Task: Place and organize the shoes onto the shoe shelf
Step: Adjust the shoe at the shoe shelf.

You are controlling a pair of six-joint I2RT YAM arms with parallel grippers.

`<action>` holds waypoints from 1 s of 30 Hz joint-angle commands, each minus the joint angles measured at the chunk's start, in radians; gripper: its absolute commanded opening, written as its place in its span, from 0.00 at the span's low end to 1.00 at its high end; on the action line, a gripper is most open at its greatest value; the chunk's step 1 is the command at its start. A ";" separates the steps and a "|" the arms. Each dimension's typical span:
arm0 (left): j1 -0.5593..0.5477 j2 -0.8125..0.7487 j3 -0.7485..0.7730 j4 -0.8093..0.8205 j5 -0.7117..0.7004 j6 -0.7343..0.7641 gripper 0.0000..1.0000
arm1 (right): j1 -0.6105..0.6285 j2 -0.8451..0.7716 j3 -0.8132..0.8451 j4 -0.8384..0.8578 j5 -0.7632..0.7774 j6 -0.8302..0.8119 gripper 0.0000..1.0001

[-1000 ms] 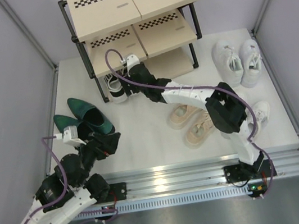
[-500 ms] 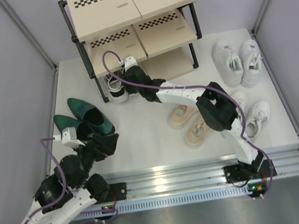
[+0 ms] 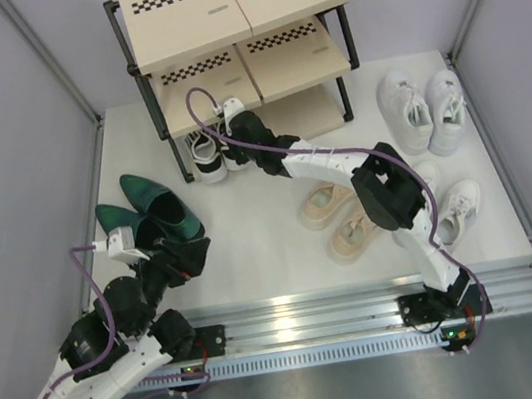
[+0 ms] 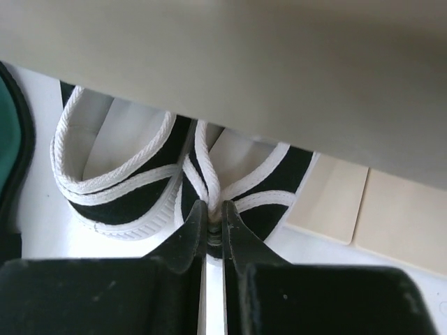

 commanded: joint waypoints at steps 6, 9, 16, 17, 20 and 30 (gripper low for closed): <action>-0.001 -0.014 0.032 0.000 0.000 -0.002 0.98 | -0.004 -0.054 -0.018 0.053 -0.075 -0.119 0.00; -0.001 -0.012 0.032 0.000 0.003 -0.002 0.98 | -0.004 -0.067 -0.031 0.058 -0.095 -0.168 0.00; -0.001 -0.012 0.035 0.000 0.011 -0.002 0.98 | -0.005 -0.088 -0.054 0.058 -0.115 -0.243 0.00; -0.001 -0.014 0.035 0.000 0.011 -0.002 0.98 | -0.005 -0.090 -0.057 0.058 -0.115 -0.248 0.00; -0.001 -0.014 0.037 0.000 0.013 -0.002 0.98 | -0.005 -0.099 -0.068 0.054 -0.118 -0.260 0.00; -0.001 -0.015 0.035 0.000 0.020 -0.002 0.98 | -0.005 -0.133 -0.099 0.056 -0.119 -0.277 0.00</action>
